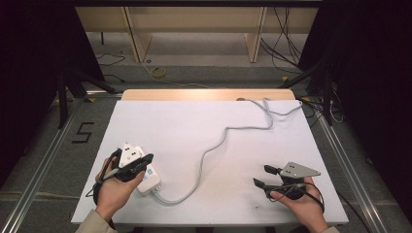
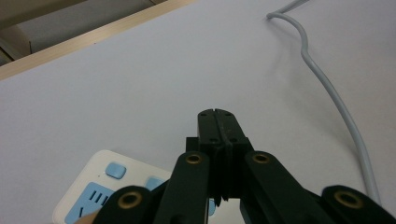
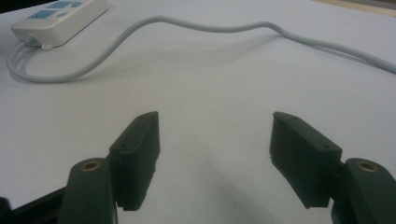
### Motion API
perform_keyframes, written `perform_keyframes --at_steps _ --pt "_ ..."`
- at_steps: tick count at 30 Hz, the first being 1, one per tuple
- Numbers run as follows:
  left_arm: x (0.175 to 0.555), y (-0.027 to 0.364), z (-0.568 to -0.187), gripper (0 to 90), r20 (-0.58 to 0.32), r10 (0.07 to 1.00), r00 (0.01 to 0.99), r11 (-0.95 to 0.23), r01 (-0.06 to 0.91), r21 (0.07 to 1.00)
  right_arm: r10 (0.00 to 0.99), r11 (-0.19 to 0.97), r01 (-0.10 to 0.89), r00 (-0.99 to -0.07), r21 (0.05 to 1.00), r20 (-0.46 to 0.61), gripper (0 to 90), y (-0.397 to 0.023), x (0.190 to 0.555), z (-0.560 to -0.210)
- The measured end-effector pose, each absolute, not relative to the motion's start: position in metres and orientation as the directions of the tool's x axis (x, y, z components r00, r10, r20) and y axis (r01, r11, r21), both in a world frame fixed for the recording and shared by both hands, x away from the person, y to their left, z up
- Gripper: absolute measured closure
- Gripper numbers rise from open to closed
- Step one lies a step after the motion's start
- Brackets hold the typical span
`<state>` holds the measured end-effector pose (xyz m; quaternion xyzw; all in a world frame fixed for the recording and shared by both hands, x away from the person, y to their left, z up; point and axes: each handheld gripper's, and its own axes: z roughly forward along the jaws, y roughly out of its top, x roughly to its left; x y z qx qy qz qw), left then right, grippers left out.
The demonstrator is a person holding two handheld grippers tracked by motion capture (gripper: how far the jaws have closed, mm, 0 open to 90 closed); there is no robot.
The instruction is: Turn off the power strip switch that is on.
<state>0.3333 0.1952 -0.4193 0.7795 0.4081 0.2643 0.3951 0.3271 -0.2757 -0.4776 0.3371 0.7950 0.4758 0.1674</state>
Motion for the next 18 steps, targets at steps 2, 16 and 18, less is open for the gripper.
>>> perform_keyframes --at_steps 2,16,18 --pt "0.3334 0.1963 -0.4190 89.7 0.091 0.846 0.525 -0.356 0.429 0.830 0.695 0.319 0.377 -0.717 0.870 0.055 34.4 -0.2757 0.3270 -0.4775" --pt "0.3332 0.2018 -0.4177 89.7 0.084 0.852 0.517 -0.356 0.454 0.816 0.696 0.322 0.377 -0.716 0.869 0.053 34.4 -0.2757 0.3269 -0.4776" --pt "0.3332 0.2020 -0.4175 89.7 0.085 0.852 0.517 -0.358 0.456 0.815 0.696 0.322 0.376 -0.716 0.869 0.053 34.4 -0.2759 0.3271 -0.4777"
